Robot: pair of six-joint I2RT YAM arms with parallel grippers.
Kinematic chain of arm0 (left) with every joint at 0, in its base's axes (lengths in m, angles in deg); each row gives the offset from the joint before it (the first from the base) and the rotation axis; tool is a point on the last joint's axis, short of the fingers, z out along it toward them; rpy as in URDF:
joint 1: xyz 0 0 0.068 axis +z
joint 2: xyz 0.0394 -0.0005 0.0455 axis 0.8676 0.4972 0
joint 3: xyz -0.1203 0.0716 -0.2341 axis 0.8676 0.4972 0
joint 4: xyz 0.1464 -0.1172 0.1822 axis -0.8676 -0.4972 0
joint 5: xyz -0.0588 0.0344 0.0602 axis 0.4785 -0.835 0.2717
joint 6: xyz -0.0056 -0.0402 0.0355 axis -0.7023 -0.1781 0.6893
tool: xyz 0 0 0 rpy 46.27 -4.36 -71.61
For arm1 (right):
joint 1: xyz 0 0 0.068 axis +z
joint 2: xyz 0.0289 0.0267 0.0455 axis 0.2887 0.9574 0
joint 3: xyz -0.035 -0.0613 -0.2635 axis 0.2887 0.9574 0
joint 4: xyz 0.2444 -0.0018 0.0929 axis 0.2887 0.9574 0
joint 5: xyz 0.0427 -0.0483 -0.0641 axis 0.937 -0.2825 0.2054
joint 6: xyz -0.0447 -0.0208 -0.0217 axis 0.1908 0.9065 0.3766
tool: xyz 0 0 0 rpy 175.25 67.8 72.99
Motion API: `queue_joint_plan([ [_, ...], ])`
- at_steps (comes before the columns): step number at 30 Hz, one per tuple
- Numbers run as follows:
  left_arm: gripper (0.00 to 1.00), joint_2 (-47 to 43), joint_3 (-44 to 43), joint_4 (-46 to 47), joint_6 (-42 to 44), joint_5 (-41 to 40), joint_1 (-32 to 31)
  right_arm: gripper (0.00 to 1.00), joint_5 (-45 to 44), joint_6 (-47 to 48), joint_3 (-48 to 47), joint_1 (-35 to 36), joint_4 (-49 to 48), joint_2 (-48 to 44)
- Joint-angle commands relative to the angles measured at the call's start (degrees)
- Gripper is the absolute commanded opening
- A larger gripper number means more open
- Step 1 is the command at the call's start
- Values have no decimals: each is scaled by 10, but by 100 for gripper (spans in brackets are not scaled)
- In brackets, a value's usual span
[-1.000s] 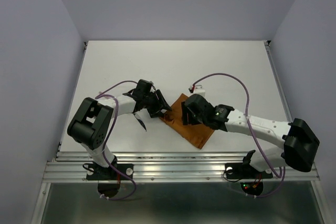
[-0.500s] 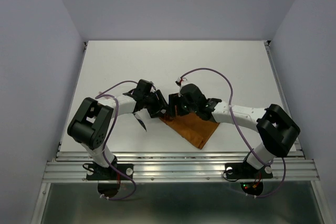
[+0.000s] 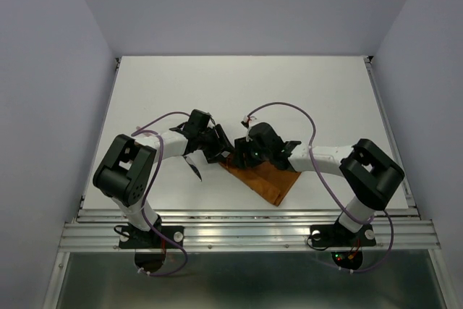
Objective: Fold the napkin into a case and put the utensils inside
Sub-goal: Fold the 2/3-rectangle-folded napkin at the center of the board.
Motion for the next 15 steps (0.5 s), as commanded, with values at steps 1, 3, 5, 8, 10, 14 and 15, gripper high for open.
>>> queue_joint_plan([
  [1, 65, -1, -1, -37, 7, -7, -4, 62, 19, 10, 8, 1, -48, 10],
  [3, 65, -3, 1, -36, 6, -8, -4, 62, 26, 9, 10, -4, -53, 19],
  [5, 65, -4, 4, -36, 6, -7, -4, 62, 31, 8, 11, -4, -59, 24],
  [8, 65, -8, 7, -35, 3, -6, -4, 61, 55, 4, 12, -4, -73, 31],
  [10, 65, -10, 8, -34, 2, -6, -4, 61, 68, -2, 8, -4, -76, 41],
  [14, 65, -14, 10, -32, -1, -5, -4, 57, 83, -11, 5, -4, -92, 51],
  [15, 65, -14, 11, -33, -2, -5, -4, 55, 84, -14, 6, -4, -95, 52],
])
